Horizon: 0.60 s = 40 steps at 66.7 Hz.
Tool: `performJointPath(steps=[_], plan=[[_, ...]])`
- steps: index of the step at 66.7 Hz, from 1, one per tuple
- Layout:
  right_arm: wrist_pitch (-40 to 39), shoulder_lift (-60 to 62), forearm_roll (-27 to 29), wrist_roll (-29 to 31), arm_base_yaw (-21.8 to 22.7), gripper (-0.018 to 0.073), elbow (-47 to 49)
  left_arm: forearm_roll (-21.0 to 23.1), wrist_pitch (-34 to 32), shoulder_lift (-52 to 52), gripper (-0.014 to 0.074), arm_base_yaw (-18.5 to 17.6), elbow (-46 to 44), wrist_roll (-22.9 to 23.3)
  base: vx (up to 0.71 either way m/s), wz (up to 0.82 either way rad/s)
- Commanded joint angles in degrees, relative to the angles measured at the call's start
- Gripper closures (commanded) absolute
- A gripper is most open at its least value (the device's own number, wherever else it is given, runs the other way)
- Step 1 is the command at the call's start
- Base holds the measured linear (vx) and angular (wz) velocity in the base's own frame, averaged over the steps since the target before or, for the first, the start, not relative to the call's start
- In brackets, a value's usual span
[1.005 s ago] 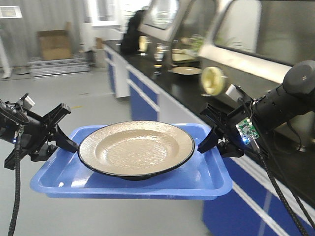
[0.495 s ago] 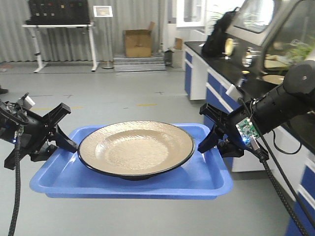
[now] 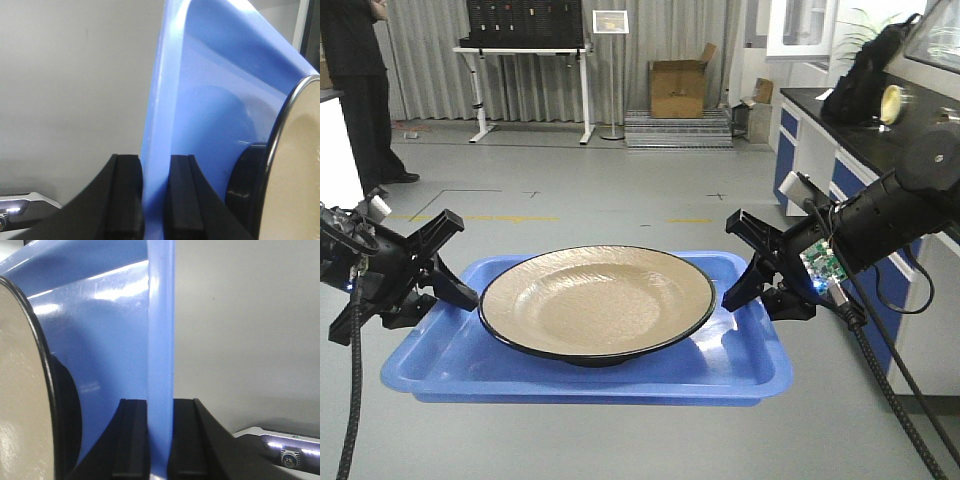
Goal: Place disk in tray to left cabinet
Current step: 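Hold the tray steady while the base drives to the white cabinet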
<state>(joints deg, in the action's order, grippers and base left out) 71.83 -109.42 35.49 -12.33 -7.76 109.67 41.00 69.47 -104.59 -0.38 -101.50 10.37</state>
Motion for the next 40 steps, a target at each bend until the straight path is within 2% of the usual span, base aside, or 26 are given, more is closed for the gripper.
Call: performJointPath(steps=[1, 40], plan=[[-0.5, 3.83, 15.55, -0.38, -1.99, 0.0565, 2.2, 15.09, 2.44, 3.43, 0.0596, -2.29, -2.2, 2.27, 0.31, 0.17], [-0.43, 3.83, 15.57, -0.38, -1.99, 0.0565, 2.2, 15.09, 2.44, 3.43, 0.0596, -2.29, -2.2, 2.27, 0.39, 0.1]])
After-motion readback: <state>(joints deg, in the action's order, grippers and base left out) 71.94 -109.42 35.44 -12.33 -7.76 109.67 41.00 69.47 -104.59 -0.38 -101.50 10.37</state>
